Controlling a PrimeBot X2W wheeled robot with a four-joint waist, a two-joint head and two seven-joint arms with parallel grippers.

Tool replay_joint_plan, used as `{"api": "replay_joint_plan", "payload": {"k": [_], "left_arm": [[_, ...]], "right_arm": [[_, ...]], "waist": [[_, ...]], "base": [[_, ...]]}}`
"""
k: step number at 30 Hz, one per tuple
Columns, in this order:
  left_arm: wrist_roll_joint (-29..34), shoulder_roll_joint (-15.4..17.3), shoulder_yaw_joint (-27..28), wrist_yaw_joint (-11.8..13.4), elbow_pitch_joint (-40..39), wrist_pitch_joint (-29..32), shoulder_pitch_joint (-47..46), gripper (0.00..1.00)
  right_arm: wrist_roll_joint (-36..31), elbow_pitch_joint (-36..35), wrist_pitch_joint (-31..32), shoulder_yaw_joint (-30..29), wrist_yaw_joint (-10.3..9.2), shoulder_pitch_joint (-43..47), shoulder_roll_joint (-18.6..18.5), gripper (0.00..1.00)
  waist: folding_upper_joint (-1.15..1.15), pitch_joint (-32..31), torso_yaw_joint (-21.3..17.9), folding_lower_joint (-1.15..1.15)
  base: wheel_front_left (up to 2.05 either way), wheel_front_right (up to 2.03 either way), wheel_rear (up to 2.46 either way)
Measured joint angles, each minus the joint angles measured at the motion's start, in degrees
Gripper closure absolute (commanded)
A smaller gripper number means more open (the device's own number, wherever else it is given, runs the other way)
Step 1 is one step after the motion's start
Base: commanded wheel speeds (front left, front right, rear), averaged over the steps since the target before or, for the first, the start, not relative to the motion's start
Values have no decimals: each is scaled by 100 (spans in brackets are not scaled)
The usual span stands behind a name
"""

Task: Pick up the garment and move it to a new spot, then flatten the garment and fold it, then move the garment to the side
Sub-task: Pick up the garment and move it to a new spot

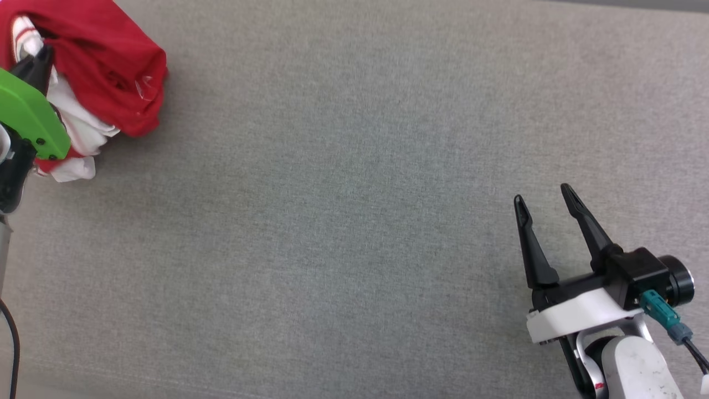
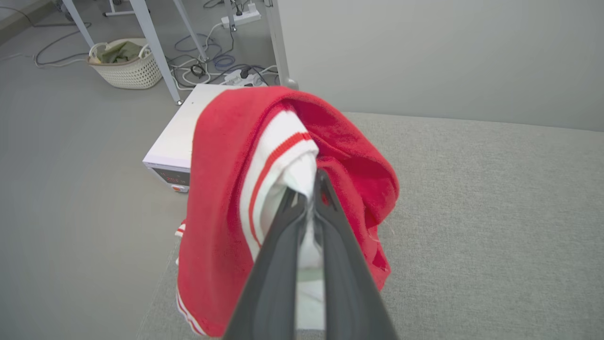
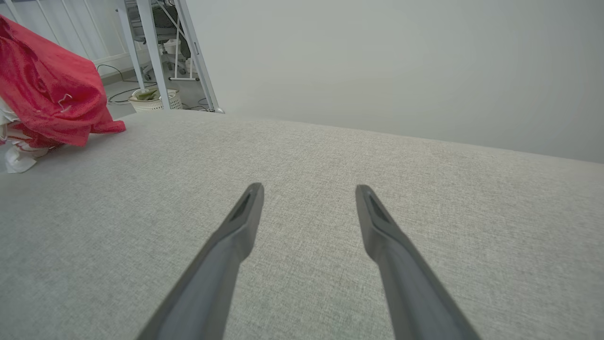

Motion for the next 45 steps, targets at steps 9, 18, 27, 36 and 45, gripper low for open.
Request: {"api": "replay_joint_plan", "payload": {"k": [9, 18, 27, 36, 45], "left_arm": [[498, 93, -399, 51, -1193, -192, 38, 100], [542, -321, -935, 46, -1976, 74, -5, 100], [588, -1274, -1524, 23, -1696, -312, -781, 100], [526, -1726, -2249, -9, -1139, -1326, -1289, 100], [-360, -1043, -3815, -10, -1031, -1181, -211, 100]], "right_arm": [[101, 347, -190, -162, 0, 203, 154, 0], [178, 517, -285, -321, 0, 264, 210, 0], [303, 612, -298, -387, 0, 267, 214, 0], [394, 576, -308, -506, -1, 309, 213, 0], [393, 553, -315, -546, -1, 403, 214, 0]], "waist": [[0, -758, -80, 0], [0, -1186, -555, 0], [0, -1325, -1353, 0], [0, -1363, -2051, 0], [0, -1284, -1982, 0]], "base": [[0, 0, 0], [0, 0, 0], [0, 0, 0], [0, 0, 0], [0, 0, 0]]}}
